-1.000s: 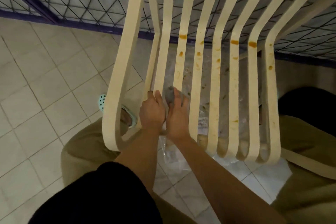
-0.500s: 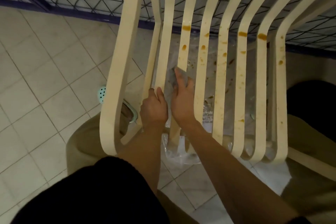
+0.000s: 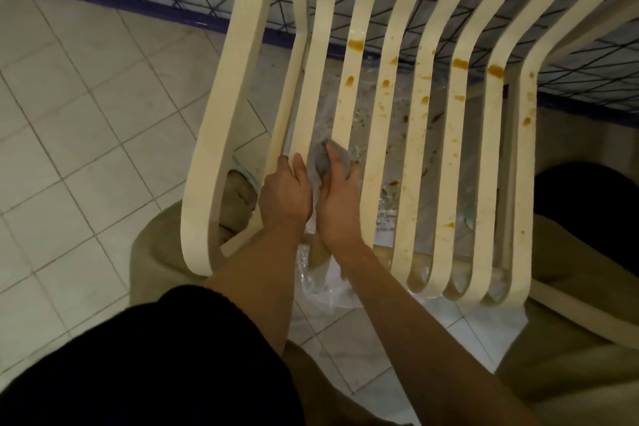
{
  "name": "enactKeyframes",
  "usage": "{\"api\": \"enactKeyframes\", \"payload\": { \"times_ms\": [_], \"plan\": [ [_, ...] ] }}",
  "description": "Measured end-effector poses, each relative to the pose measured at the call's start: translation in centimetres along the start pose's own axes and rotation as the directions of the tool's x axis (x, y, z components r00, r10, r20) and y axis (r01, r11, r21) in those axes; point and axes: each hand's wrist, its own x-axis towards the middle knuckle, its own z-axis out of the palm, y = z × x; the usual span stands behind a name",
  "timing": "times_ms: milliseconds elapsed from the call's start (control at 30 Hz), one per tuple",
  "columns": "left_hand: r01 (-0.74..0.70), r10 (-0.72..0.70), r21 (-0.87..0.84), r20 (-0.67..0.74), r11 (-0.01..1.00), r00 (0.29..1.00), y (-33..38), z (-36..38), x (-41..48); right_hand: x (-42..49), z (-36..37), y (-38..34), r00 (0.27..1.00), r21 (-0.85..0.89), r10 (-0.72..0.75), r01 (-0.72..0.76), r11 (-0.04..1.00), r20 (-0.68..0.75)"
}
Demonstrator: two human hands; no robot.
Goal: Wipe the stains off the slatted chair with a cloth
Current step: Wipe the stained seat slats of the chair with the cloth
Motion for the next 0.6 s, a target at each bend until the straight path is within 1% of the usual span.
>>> {"api": "enactKeyframes", "payload": {
  "times_ms": [100,200,367,433,533,600],
  "plan": [
    [-0.028,0.028,-0.011,-0.023,1.0,0.999,-0.3,0.4,-0.1,3.1,-0.6,-0.9,1.0,0.027,-0.012,0.012,1.0,-0.013],
    [-0.05,0.048,-0.033,-0.064,0.998,0.997,-0.3,0.5,-0.1,5.4,-0.9,-1.5,0.998,-0.105,-0.065,0.063,0.992,-0.014],
    [-0.063,0.065,0.033,-0.04,0.997,0.997,-0.5,0.6,0.3,6.3,-0.8,-2.9,0.999,-0.116,-0.032,0.029,0.993,-0.023],
    [-0.084,0.086,0.073,-0.013,0.994,0.996,-0.6,0.2,0.1,5.7,-0.9,-2.6,0.999,-0.056,-0.027,0.025,0.998,-0.033],
    [-0.187,0.18,0.141,0.06,0.972,0.982,-0.2,-0.7,1.5,5.0,-0.8,-2.2,0.999,0.072,-0.033,0.036,0.997,-0.037],
    [-0.207,0.196,0.177,0.081,0.962,0.977,0.5,-1.1,2.9,3.6,-0.7,-1.8,0.999,0.078,-0.03,0.032,0.996,-0.03]
  ]
}}
